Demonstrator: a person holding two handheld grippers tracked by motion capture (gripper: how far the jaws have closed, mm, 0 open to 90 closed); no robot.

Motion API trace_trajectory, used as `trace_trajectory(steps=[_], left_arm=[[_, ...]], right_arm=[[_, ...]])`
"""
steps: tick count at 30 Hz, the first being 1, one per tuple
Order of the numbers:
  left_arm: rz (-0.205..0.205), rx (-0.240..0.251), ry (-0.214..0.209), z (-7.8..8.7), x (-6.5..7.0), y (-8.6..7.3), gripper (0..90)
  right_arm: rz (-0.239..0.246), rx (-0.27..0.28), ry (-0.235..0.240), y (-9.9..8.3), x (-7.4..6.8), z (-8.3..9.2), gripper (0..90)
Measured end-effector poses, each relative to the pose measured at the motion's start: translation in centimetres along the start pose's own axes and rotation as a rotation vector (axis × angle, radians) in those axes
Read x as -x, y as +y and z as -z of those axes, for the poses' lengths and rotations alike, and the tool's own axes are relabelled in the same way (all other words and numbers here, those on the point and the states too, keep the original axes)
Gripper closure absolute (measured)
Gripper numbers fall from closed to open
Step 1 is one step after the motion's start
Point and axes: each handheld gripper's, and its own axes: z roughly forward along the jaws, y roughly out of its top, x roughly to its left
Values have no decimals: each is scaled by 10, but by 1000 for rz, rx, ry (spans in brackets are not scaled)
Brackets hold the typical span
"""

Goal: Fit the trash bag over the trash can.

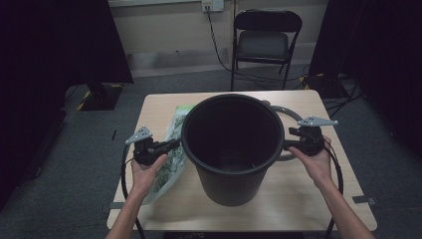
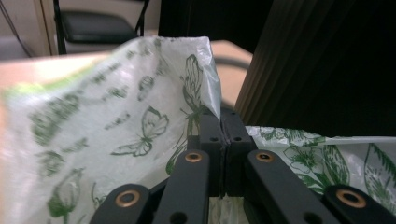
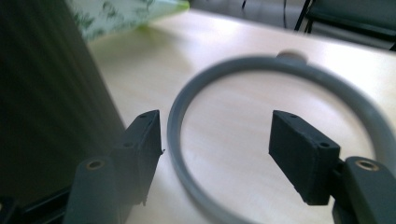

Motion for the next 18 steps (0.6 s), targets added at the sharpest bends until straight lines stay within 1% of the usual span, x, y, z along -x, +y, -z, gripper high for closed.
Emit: trace_trajectory(steps=[1,2,3,4,5,7,8,10,11,13,14,16,17,18], left_arm=[[2,12,-5,1,0,3,893],[-6,23,1,3,1,8,894],[-6,23,1,3,1,8,893],[-8,50,-15,5,3,15,894],[-16,60,-12,6,5,18,894],[-14,97,-30,8,9,24,893],[-9,114,-38,9,9,27,893],[-15,118,-33,11,9,34,893],[-23,112,-26,10,9,37,893],[-31,106,-39,10,9,45,895],[-36,111,-43,10,10,49,895],[-32,136,-51,13,12,58,895],[-31,143,-52,14,13,60,895],[-35,147,-51,16,14,64,895]], right_arm=[[-11,21,1,5,3,3,343],[-17,34,7,8,5,4,343],[-22,46,10,11,6,5,343],[-27,64,21,16,7,7,343],[-28,80,21,19,7,8,346],[-12,107,-4,29,6,11,375],[-4,114,-4,32,6,12,381],[-3,131,8,40,6,16,400],[1,132,11,45,6,17,407],[20,143,1,53,4,20,421],[29,144,-4,57,4,21,425],[35,163,-16,64,3,24,416],[36,168,-26,67,3,23,405],[32,163,-23,69,3,23,407]])
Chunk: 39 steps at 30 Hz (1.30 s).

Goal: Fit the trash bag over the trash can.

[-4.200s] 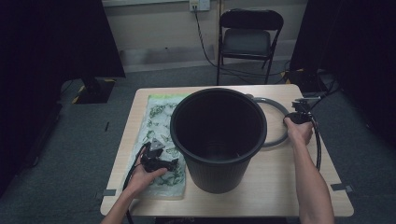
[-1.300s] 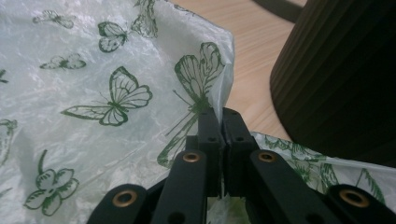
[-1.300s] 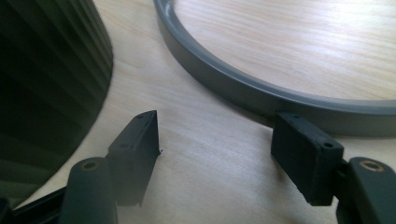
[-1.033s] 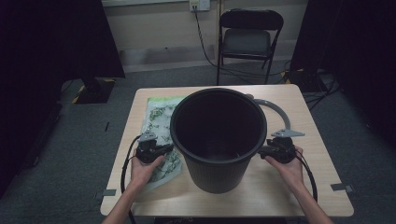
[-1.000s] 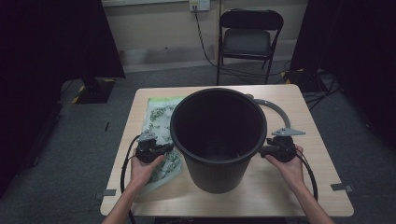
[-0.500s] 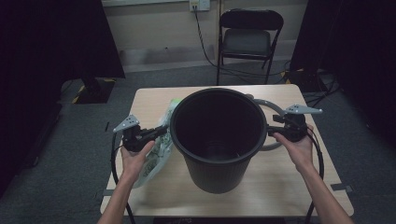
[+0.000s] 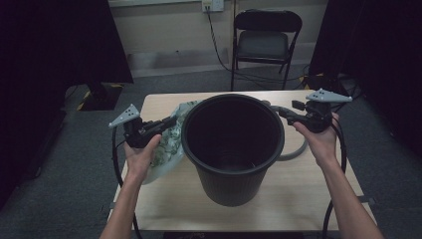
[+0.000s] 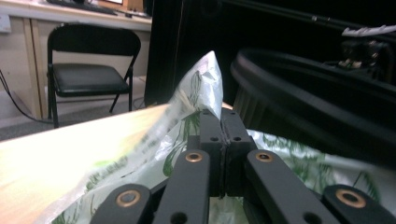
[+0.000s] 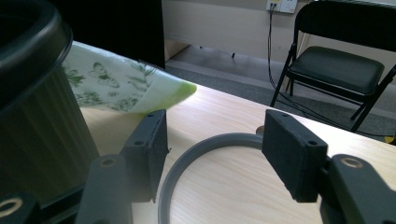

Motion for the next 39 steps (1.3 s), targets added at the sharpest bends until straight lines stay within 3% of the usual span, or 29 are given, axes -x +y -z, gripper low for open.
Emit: trace_trajectory(steps=[2,3,7,10,16,19,21,24,25,31,32,34,36,38,39], left_arm=[[-8,7,2,2,2,5,895],[-31,21,1,6,6,17,895],[-55,63,-18,15,11,37,896],[-73,81,-31,17,15,49,897],[-85,106,-55,15,19,63,896],[-84,115,-66,13,22,68,896],[-93,129,-77,8,28,76,895],[-70,156,-119,3,37,83,894],[-84,154,-116,1,41,85,893],[-132,146,-135,-12,60,99,894],[-131,146,-145,-19,63,102,894],[-125,149,-146,-24,64,103,894],[-130,148,-133,-30,68,104,894],[-143,137,-122,-36,72,105,895],[-142,137,-131,-39,73,106,895]], right_arm=[[-1,4,1,2,0,0,406],[-9,18,-7,10,1,1,404],[-16,78,-26,28,-2,12,398],[-9,118,19,42,-11,18,397],[41,126,98,54,-37,15,396],[56,126,117,58,-44,13,395],[86,128,140,68,-56,12,394],[97,144,158,75,-62,12,395],[94,163,170,78,-64,13,399],[124,177,246,95,-82,12,404],[145,170,294,103,-97,12,395],[122,180,367,106,-104,12,394],[126,184,397,109,-114,10,381],[114,171,458,111,-121,6,382],[126,168,459,112,-126,5,378]])
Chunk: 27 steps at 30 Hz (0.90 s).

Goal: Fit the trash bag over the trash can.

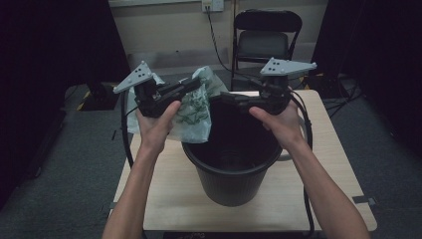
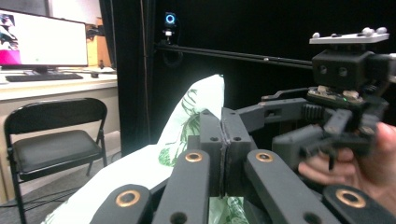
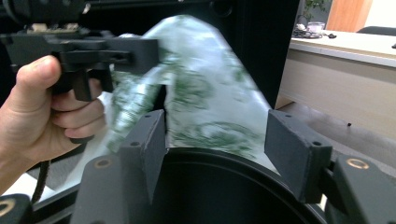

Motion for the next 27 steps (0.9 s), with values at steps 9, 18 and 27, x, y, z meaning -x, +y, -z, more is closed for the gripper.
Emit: trace_trajectory(steps=[9,18,27], left_arm=[[8,10,-26,-21,0,7,895],[-44,-4,-65,-24,13,15,893],[-20,-2,-93,-20,15,5,761]], right_arm=[[20,14,44,13,-14,-13,383],[68,-28,59,11,-11,-14,900],[90,-50,32,3,-3,10,900]])
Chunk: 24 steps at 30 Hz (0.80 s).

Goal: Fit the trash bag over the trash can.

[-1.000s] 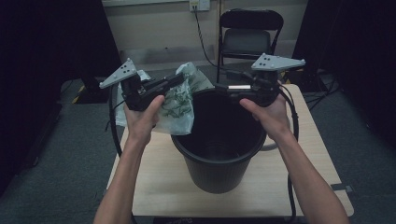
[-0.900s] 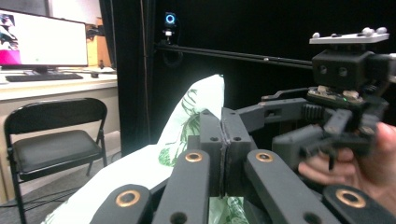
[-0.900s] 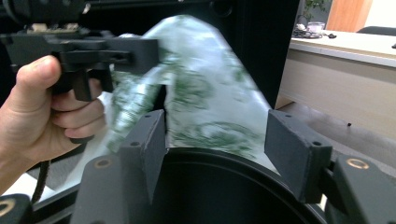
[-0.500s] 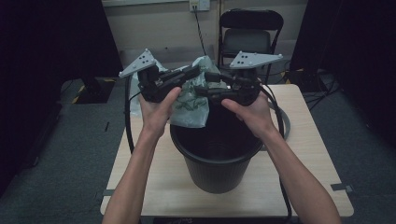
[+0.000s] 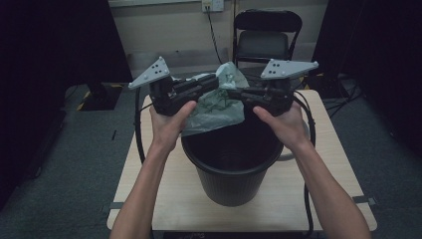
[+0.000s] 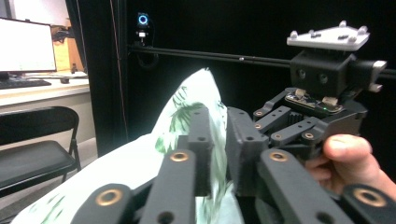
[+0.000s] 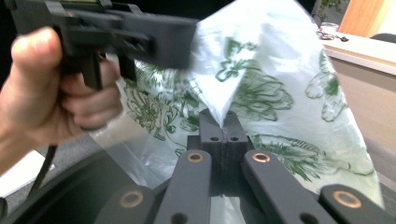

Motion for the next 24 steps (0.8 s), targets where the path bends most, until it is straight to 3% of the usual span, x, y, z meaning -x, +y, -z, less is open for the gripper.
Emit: trace_trajectory(steps=[2,4,7,11,14,17,18,19,20,22,24], left_arm=[[45,-3,-11,10,-4,-1,673],[5,-7,49,17,-4,-2,595],[57,14,33,25,-14,-6,563],[56,-18,84,25,-28,-17,509],[103,-52,80,21,-40,-31,517],[120,-88,91,17,-49,-45,608],[142,-79,69,16,-51,-49,632],[161,-70,42,16,-53,-53,655],[153,-73,47,16,-54,-55,679],[135,-104,83,15,-53,-57,723],[158,-82,50,17,-55,-59,730]], right_arm=[[7,-10,-38,-10,6,14,900],[-5,-10,-56,-18,11,23,900],[-35,-9,-67,-32,20,32,900],[-68,-22,-72,-48,27,38,900],[-83,-35,-70,-58,32,42,900],[-101,-37,-76,-65,37,46,890],[-116,-27,-81,-68,38,47,797],[-134,-18,-116,-70,40,47,694],[-144,-27,-152,-71,41,47,670],[-164,-28,-155,-75,46,48,606],[-179,-29,-174,-78,48,49,526]])
